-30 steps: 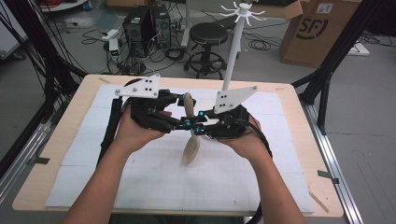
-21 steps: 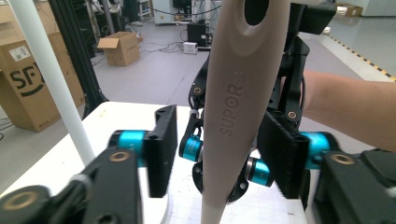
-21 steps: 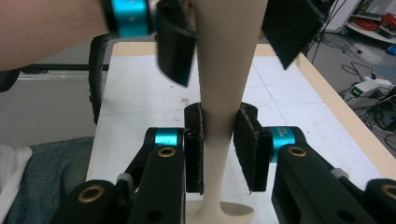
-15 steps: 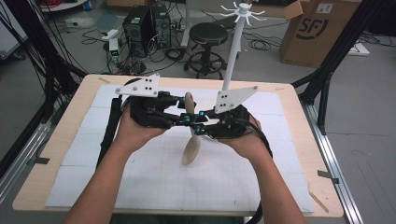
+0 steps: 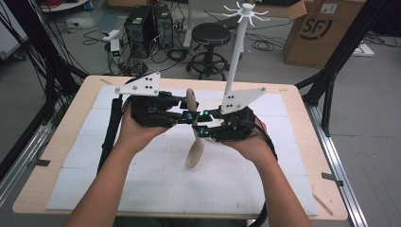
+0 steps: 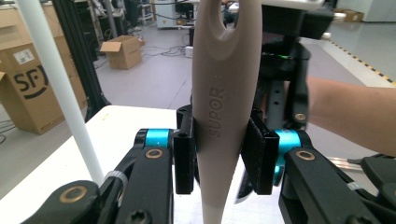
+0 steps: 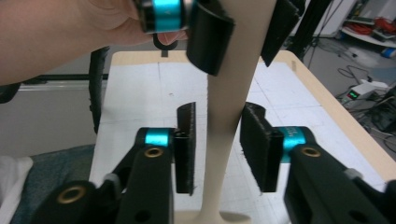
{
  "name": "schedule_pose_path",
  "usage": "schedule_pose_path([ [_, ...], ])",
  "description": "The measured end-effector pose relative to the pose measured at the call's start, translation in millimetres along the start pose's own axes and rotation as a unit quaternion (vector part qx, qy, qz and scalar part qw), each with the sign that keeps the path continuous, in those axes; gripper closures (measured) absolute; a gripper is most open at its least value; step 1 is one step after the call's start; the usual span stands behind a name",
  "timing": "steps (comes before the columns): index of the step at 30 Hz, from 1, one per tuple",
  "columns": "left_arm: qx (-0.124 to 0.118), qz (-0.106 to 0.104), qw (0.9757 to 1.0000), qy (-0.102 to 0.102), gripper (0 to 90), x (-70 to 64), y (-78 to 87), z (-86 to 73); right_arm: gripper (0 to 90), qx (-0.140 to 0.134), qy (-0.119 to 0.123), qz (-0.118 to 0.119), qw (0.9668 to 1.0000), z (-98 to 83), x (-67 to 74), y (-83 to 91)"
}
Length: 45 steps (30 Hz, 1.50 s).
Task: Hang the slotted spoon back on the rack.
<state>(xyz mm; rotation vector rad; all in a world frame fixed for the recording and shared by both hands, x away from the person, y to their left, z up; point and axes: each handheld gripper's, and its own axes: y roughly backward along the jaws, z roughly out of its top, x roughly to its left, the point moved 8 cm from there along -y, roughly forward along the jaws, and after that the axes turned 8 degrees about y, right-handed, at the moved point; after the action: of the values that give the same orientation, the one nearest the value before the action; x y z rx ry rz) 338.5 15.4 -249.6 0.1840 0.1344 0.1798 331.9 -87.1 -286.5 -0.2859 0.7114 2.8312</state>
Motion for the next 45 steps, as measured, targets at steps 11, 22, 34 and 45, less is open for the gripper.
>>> schedule_pose_path([
  [11,0.008,0.036,0.9993,0.004,68.3,12.4,6.7,7.7,56.8,-0.003,-0.005,-0.025,0.9997,-15.0,3.3,21.8],
  [22,0.013,0.053,0.9984,0.011,68.2,24.1,11.9,9.5,50.0,-0.002,-0.048,-0.070,0.9963,-57.1,3.5,46.8],
  [34,0.003,0.067,0.9975,0.024,68.1,35.5,17.2,14.6,43.7,-0.006,-0.071,-0.106,0.9918,-96.0,22.0,51.5],
  [45,0.003,0.080,0.9961,0.036,68.1,52.1,18.9,16.7,40.7,-0.014,-0.091,-0.113,0.9893,-113.3,26.7,52.0],
])
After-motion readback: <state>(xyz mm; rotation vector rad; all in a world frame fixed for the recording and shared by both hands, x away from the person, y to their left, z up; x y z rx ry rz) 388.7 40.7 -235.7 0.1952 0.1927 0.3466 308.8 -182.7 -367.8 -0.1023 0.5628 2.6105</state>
